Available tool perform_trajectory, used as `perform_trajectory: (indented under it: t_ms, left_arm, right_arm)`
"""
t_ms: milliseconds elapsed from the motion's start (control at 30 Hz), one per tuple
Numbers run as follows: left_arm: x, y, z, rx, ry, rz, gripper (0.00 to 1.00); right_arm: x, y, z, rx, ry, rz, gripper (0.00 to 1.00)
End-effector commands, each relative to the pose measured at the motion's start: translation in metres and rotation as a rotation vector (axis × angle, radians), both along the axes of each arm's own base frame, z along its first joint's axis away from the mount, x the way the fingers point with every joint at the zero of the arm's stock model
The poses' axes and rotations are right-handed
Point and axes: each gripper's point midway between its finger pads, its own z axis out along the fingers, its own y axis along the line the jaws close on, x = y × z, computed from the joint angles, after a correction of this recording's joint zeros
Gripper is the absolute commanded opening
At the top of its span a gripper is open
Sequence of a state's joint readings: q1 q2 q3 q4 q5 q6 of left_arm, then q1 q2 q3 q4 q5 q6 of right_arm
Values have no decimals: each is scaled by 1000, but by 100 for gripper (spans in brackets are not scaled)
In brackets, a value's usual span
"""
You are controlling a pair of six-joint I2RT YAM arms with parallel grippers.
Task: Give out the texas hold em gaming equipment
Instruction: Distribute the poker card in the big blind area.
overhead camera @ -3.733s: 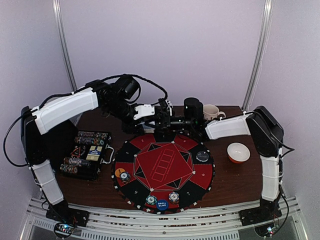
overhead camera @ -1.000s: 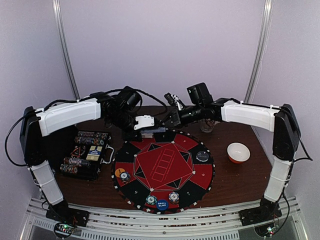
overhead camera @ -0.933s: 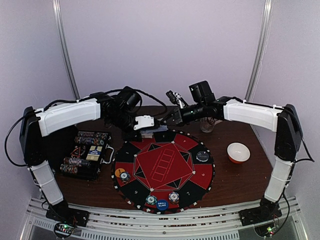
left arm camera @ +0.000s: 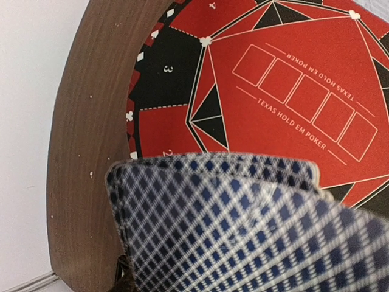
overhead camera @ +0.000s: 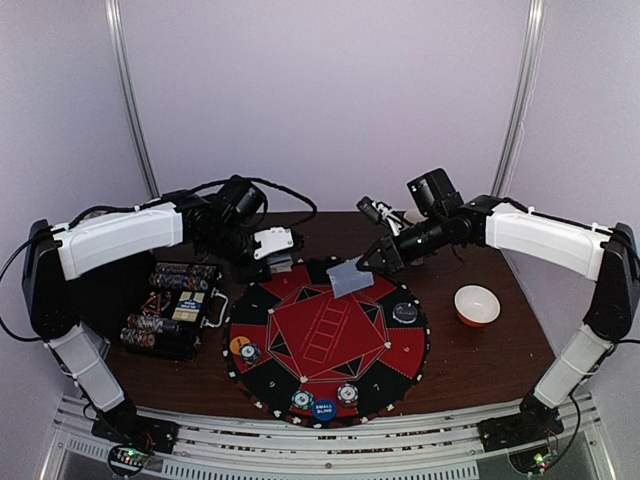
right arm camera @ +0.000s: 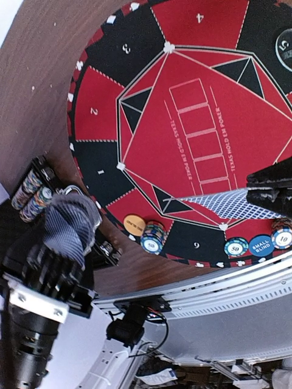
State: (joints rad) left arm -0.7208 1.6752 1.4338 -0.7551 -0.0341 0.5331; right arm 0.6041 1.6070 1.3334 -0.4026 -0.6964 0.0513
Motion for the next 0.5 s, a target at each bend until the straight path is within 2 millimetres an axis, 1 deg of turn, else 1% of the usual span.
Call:
perform_trajectory:
  t_ms: [0,67,100,133,233,333,467]
  left_arm:
    - [7,7,13,-52,-41,70,45]
    - [11,12,14,-58,-43,99,45]
    - [13,15,15,-61,-44,116,45]
    - [16,18,16,-66,-45,131,45]
    - [22,26,20,-79,-56,169,46]
    - [28,35,24,-84,-69,203,45]
    - [35,46,28,-92,-75,244,45]
  right_arm:
    - [-22,20,-11,-6,1,84,0]
    - [-14,31,-17,32,38,49,0]
    - [-5,38,-17,72,39,18,0]
    - [3,44,-23,94,66,-12,0]
    - [24,67,-28,214,123,-93,0]
    - [37,99,-33,317,164,-131,0]
    - [48,146,-55,376,251,-168,0]
